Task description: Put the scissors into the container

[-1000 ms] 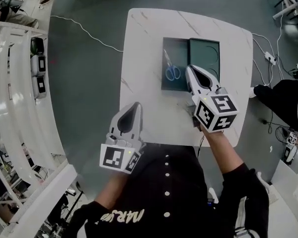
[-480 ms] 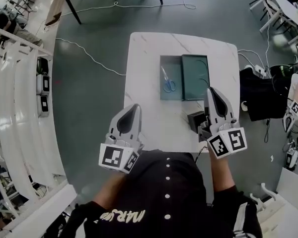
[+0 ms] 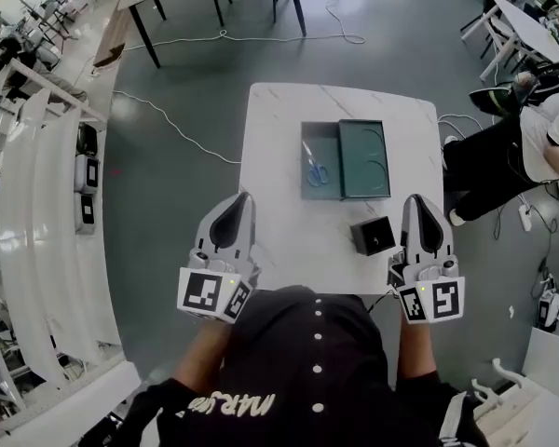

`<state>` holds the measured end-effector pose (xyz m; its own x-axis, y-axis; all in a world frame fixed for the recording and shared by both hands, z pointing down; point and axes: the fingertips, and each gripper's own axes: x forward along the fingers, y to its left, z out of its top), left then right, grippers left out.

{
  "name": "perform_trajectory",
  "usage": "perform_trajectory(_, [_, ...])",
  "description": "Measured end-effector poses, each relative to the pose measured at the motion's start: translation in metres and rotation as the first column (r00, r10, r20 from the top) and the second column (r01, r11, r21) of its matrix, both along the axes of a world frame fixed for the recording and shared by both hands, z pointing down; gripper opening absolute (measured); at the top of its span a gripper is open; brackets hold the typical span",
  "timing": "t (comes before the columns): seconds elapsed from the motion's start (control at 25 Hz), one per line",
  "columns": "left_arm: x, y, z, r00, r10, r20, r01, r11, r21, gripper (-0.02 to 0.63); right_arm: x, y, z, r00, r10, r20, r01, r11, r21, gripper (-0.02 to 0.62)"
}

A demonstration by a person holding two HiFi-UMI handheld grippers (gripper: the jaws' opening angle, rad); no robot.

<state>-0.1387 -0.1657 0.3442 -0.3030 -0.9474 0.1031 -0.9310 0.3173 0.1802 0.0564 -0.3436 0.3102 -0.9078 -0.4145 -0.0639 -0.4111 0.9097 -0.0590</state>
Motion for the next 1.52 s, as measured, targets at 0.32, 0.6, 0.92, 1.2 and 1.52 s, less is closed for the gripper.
perform_trajectory(0.32, [0.007,0.015,-0.005,0.999,-0.017,0.031,0.017,1.0,-0.002,0.026,0.015,0.006,0.012,0.997,0.062,-0.044,-0.06,0.997,0.044,0.014])
perform_trajectory(0.6, [0.013,0.025,0.0,0.997,-0.018,0.071,0.02,1.0,-0.023,0.026,0.028,0.007,0.014,0.991,0.095,-0.09,-0.086,0.992,0.091,0.014])
perform_trajectory(0.92, [0.018,0.028,0.007,0.998,-0.02,0.066,0.022,0.999,-0.042,0.026,0.044,0.008,0.014,0.989,0.109,-0.097,-0.1,0.99,0.096,0.014])
perform_trajectory(1.2, [0.016,0.029,0.007,0.998,-0.029,0.063,0.031,0.999,-0.04,0.026,0.043,0.01,0.019,0.987,0.106,-0.119,-0.094,0.991,0.096,0.014])
perform_trajectory(1.52, [0.016,0.031,0.008,0.997,-0.036,0.067,0.039,0.998,-0.046,0.026,0.032,0.013,0.021,0.989,0.079,-0.123,-0.068,0.994,0.088,0.014])
